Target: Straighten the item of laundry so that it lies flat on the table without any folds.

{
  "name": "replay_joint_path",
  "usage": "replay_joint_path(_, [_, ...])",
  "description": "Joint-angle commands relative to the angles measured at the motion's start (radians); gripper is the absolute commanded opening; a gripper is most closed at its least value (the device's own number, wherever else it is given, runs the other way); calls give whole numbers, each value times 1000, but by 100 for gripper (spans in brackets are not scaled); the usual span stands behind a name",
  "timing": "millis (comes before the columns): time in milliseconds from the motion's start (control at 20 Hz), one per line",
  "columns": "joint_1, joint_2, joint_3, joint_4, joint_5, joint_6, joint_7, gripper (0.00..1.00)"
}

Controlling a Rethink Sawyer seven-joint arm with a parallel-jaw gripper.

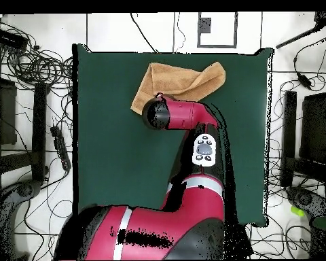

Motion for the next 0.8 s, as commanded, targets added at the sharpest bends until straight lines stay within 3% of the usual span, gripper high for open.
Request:
replay_joint_path(50, [42, 85, 133, 248, -24, 281, -24, 0])
replay_joint_path(800, [77, 32, 117, 272, -4, 405, 19, 0])
